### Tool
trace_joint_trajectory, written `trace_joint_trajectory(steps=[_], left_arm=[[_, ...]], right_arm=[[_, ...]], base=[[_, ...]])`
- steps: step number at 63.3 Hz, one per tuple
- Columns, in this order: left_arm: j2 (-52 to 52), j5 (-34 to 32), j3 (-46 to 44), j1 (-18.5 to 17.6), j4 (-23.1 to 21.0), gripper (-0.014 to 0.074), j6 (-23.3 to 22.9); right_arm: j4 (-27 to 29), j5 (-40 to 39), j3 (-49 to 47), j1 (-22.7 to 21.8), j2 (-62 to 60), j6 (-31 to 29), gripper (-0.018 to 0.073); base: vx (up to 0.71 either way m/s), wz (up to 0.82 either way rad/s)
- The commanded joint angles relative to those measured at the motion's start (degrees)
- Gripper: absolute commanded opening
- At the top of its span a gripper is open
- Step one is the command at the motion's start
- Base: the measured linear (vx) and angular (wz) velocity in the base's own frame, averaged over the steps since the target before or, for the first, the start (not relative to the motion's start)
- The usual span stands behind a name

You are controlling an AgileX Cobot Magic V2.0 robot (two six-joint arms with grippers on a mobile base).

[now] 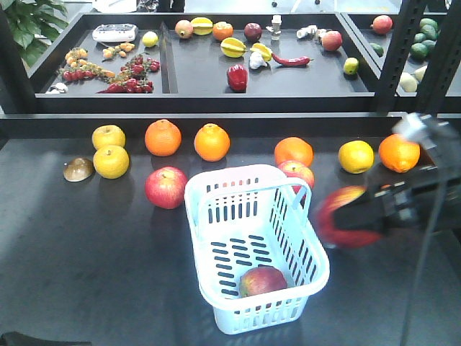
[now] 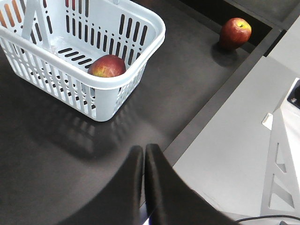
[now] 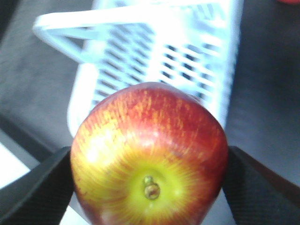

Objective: Pick three apples into basket with both arms
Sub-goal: 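Grasp the apple, carry it over the basket and release it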

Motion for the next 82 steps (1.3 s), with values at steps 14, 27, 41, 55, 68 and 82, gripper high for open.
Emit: trace_joint_trajectory(steps=[14,27,41,55,68,82], left_arm=[[0.0,-3.1,-1.3,-0.2,-1.8,-0.0006,-0.1],[0.0,-2.9,-1.3,-0.2,-1.8,-0.0006,-0.1],[0.0,-2.7,-1.3,-0.2,-1.8,-0.0006,-0.1],[0.0,-2.7,-1.3,-0.2,-1.8,-0.0006,-0.1],[0.0,-2.7,-1.3,-0.2,-1.8,-0.0006,-0.1],[0.0,-2.6,-1.3,-0.2,-1.8,-0.0006,-0.1]], right_arm=[[6.7,-16.0,-0.3,16.8,2.2,-1.9,0.0169],[7.1,-24.9,-0.3,21.8,6.6,-2.6,0.0544],[7.0,-26.4,-0.3,22.4,6.8,-2.9,0.0727],[7.0,-23.5,-0.3,22.3,6.5,-2.1,0.0655],[4.8,-11.2,-0.3,19.1,1.7,0.5,0.0363],[-16.9,-1.9,-0.3,7.7,-8.1,12.5,-0.0012]], base=[[0.0,0.0],[0.0,0.0],[0.0,0.0],[0.0,0.0],[0.0,0.0],[0.0,0.0]])
